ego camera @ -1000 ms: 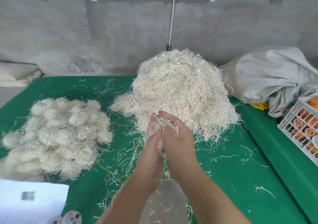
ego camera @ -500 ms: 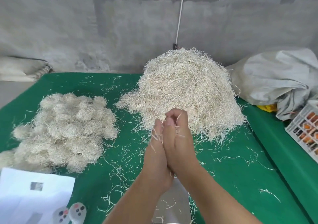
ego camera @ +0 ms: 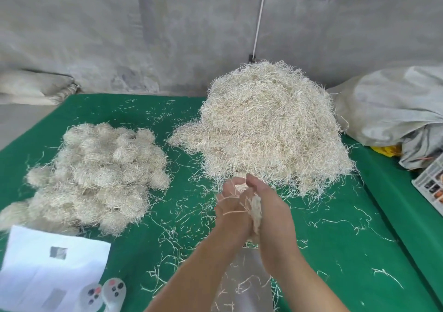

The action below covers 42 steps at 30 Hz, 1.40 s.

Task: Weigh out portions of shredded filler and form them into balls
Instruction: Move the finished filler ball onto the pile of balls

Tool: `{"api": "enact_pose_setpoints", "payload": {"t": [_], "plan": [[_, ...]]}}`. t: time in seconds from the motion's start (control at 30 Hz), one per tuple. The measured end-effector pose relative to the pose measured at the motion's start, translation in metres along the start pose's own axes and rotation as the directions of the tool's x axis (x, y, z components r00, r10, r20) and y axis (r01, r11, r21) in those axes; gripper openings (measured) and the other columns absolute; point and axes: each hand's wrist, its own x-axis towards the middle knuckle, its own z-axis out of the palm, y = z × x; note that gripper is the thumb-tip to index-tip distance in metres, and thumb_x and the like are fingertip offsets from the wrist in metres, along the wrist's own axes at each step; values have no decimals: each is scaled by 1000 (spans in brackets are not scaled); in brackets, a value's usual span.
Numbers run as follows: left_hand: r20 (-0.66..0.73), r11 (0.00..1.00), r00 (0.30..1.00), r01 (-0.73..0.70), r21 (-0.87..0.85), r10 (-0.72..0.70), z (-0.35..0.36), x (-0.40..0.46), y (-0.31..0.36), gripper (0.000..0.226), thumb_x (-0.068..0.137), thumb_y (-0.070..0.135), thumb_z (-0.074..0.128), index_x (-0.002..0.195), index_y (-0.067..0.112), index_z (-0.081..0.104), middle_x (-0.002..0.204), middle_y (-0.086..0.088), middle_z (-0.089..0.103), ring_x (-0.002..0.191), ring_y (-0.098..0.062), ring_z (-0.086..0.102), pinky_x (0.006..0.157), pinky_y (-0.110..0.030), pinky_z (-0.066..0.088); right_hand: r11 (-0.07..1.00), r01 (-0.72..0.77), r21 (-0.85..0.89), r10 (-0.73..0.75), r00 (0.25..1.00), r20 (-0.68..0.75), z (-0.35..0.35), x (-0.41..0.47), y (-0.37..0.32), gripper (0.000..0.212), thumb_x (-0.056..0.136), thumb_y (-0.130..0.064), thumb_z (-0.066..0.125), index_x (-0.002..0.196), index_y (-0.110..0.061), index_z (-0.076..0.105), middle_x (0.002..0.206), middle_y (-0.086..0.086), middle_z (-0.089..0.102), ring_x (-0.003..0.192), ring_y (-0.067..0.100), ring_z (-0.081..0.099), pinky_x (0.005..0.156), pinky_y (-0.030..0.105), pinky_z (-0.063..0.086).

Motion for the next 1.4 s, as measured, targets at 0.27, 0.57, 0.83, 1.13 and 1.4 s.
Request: {"api": "enact_pose_setpoints", "payload": {"t": [0.27,0.57,0.83,1.13,1.4], "plan": [[-82,728,992,-123,-674,91,-5,10,-6,42,99,61,46,119,32,69,127,-6,72,105,-14,71,86,-35,57,982,-4,188,34,987,-157,8,14,9,44,98,-50,66,82,-9,72,82,23,73,72,31,74,70,40,60],[62,879,998,29,-477,1,-10,11,-13,42,91,71,55,125,49,66,128,11,72,116,-6,69,98,-35,55,932,268,-242,-276,961,3,5,40,20,20,108,-34,46,98,-44,60,86,-9,66,70,9,62,59,25,51],[-121,878,984,56,-476,-129,-25,54,-23,37,111,41,38,93,27,67,91,6,69,77,-6,69,73,-25,56,751,409,-519,-289,910,298,19,54,42,39,103,-65,20,129,-62,49,130,-41,42,131,-12,42,107,11,32],[-14,956,998,50,-291,-56,-48,59,-37,47,111,39,35,106,11,72,102,-16,76,102,-31,74,85,-44,61,767,359,-532,-204,922,328,31,76,47,38,110,-52,24,134,-46,53,126,-29,59,121,-9,55,104,21,48],[-323,766,886,-54,641,333,-217,119,-13,52,104,58,44,133,16,50,129,-14,57,107,-20,61,89,-43,57,750,411,-518,-98,844,528,32,79,64,49,94,-82,25,138,-63,33,133,-36,54,112,-13,61,92,17,49]]}}
